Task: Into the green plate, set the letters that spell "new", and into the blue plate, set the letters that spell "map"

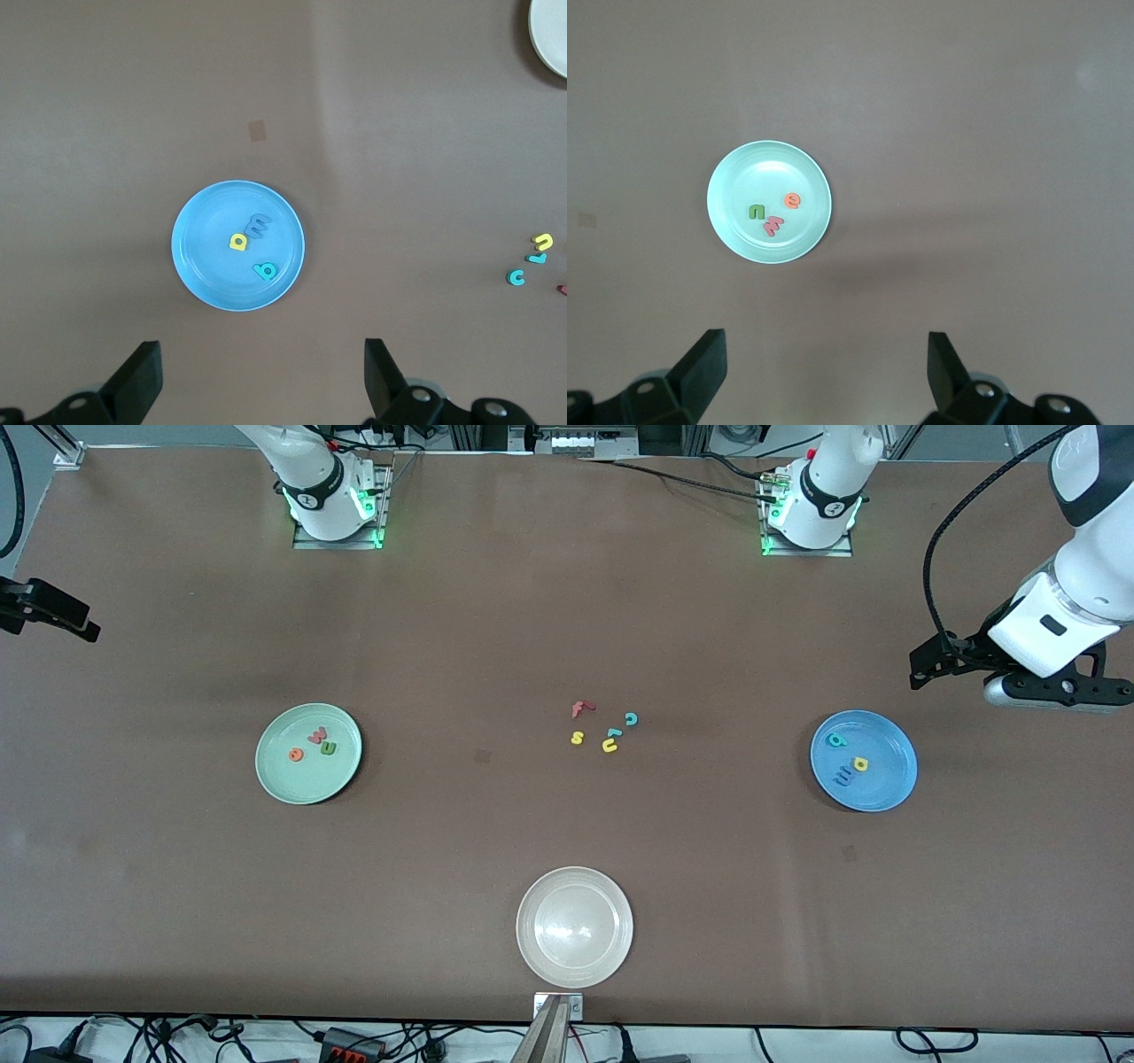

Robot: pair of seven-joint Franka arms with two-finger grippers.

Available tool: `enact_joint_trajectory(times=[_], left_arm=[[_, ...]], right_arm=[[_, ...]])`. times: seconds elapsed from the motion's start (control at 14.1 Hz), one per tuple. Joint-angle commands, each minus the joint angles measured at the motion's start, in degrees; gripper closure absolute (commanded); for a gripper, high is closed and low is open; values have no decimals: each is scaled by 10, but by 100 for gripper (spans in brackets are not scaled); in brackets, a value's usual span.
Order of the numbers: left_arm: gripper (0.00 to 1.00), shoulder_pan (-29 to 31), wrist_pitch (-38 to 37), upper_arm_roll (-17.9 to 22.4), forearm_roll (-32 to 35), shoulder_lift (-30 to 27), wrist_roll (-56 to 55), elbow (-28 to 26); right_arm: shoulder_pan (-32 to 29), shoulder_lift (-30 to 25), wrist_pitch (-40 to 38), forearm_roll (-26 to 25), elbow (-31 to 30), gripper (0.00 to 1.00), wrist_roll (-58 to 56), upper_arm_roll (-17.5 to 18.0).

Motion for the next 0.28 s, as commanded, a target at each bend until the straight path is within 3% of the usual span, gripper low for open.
enact_joint_trajectory(times=[0.0,0.21], left_arm=[[0,2,-10,0,-2,3,-1,10],[0,2,-11,0,-2,3,-1,10]], right_arm=[[-5,-10,-4,-8,-8,0,-5,7],[-4,-8,2,-8,-7,0,-4,7]])
